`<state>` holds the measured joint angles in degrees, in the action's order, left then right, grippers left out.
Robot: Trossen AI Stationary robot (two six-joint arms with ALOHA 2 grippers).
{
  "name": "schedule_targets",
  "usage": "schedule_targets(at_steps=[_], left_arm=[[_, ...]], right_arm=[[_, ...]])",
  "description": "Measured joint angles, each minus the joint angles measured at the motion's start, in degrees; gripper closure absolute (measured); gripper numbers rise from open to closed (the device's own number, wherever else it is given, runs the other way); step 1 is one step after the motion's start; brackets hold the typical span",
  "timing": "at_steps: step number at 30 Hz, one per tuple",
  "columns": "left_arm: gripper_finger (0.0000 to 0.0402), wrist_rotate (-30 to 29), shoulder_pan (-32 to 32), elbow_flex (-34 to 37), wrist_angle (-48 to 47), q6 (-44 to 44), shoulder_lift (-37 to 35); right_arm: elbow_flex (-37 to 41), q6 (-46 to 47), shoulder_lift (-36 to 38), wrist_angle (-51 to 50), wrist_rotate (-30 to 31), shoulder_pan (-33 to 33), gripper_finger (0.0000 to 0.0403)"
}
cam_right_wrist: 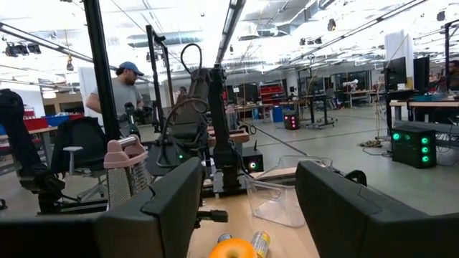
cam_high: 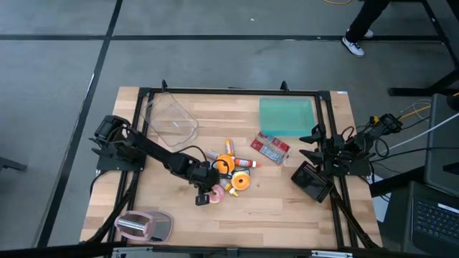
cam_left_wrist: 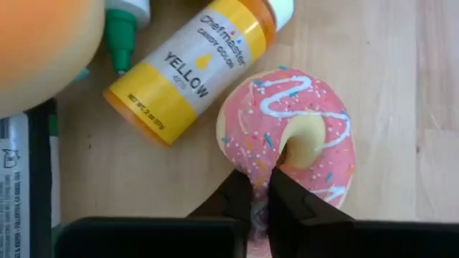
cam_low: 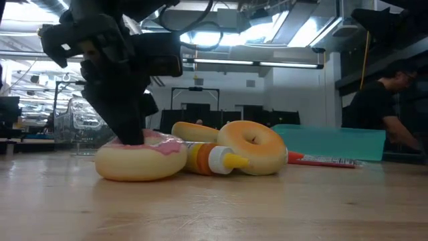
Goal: Pick & Place Food Item
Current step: Put the pink donut into the black bin
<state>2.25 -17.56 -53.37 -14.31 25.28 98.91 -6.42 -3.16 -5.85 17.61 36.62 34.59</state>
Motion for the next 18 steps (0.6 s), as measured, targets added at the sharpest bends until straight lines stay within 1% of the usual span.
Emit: schedule_targets(at_steps=[5,12,18], left_arm=[[0.0378,1.02,1.17,-0.72,0.3,-1.63,-0.85],[0.0385,2.26,1.8,-6.61,-2.06,-7.19,-1.59],[0.0385,0.39,4.28,-12.06,-0.62,-14.44,-1.68]], right_arm=[[0.0,1.23,0.0,0.06,0.02,0.0,0.0179],[0.0,1.25,0.0,0.47,0.02,0.0,0.0179],[0.0,0.62,0.0,0.8,0.02,0.0,0.0179]])
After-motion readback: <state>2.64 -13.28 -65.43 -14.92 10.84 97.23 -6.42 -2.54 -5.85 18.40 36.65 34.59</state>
